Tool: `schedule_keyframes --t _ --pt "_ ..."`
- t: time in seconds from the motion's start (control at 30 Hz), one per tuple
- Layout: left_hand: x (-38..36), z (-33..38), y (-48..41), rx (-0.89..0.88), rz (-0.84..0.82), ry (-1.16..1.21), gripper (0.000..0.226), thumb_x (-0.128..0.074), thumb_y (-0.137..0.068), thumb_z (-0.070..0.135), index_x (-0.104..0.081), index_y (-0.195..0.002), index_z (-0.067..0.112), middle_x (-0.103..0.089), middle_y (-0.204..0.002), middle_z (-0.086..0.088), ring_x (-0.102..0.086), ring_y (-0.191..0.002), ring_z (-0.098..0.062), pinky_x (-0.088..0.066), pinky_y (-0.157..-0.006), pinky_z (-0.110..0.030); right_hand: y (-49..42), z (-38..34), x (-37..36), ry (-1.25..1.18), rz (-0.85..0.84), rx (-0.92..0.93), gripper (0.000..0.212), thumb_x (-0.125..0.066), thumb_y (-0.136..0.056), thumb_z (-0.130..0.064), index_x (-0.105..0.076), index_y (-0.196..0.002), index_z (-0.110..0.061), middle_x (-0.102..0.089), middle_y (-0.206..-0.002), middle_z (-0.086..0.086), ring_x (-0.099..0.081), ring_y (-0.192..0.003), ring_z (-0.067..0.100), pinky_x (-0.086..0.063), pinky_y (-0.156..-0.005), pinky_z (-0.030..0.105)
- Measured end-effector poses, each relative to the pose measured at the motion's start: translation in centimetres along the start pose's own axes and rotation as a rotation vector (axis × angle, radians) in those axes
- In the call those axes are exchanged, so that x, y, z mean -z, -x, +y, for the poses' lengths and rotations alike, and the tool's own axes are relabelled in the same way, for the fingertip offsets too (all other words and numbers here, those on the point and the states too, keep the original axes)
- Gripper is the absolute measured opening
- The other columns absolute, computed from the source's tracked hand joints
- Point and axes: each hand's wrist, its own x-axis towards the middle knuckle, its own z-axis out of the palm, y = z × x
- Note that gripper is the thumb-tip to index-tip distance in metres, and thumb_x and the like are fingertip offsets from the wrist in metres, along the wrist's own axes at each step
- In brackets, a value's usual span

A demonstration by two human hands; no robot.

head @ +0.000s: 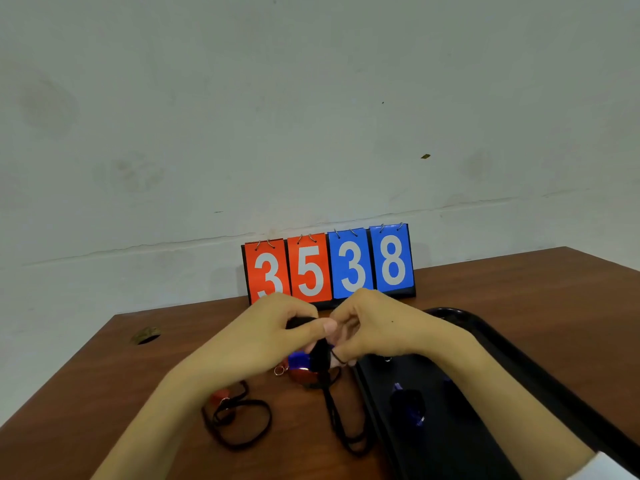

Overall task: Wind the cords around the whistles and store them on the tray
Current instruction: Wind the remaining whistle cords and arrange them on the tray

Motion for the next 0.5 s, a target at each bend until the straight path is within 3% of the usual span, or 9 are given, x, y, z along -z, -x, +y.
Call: schedule_keyframes --t 0.1,0.2,0.37,0.43,0.5 --pt "0.3 -0.5 -0.2 -0.003 0.047 0.05 0.038 -0.054 -0.083 0.046 -0.06 -0.057 0.019 -0.057 -0.052 0.005 -0.05 -0.048 -0.004 -0.041 -0.052 -0.013 0.3 -0.5 0.2 -0.132 -0.107 0.027 0.011 -0.07 -0.08 -0.005 -0.067 -0.087 -0.012 -0.07 -0.081 0.006 -0.067 -0.068 0.011 -0.056 -0.071 0.021" --pt "0.3 -1.0 -0.5 0.015 0.04 0.154 0.042 -0.052 -0.08 0.05 -0.061 -0.059 0.015 -0.055 -0.051 0.002 -0.045 -0.044 -0.006 -0.037 -0.048 -0.014 0.5 -0.7 0.6 -0.237 -0.138 0.065 0.009 -0.07 -0.079 -0.004 -0.068 -0.087 -0.008 -0.07 -0.082 0.012 -0.067 -0.069 0.015 -0.057 -0.073 0.026" --pt "0.0 -1.4 -1.0 0.091 0.073 0.242 0.04 -0.048 -0.081 0.05 -0.062 -0.06 0.019 -0.051 -0.051 0.001 -0.046 -0.05 -0.014 -0.04 -0.056 -0.023 0.9 -0.7 1.6 -0.379 -0.056 0.097 0.01 -0.07 -0.079 -0.004 -0.069 -0.087 -0.009 -0.069 -0.083 0.017 -0.065 -0.072 0.021 -0.056 -0.072 0.024" --pt "-0.3 -1.4 -1.3 0.187 0.104 0.319 0.04 -0.05 -0.092 0.032 -0.058 -0.053 0.022 -0.048 -0.042 0.004 -0.042 -0.04 -0.011 -0.038 -0.046 -0.019 1.0 -0.8 1.8 -0.422 -0.012 0.098 0.01 -0.07 -0.078 -0.002 -0.069 -0.086 -0.008 -0.069 -0.079 0.013 -0.065 -0.07 0.02 -0.056 -0.069 0.021" --pt "-0.5 -1.5 -1.3 0.267 0.114 0.391 0.039 -0.045 -0.096 0.008 -0.055 -0.06 0.02 -0.048 -0.039 0.008 -0.045 -0.034 -0.004 -0.038 -0.04 -0.015 1.1 -0.9 1.9 -0.469 0.039 0.098 0.01 -0.069 -0.078 0.0 -0.069 -0.086 -0.007 -0.07 -0.074 0.009 -0.065 -0.066 0.016 -0.055 -0.067 0.02"
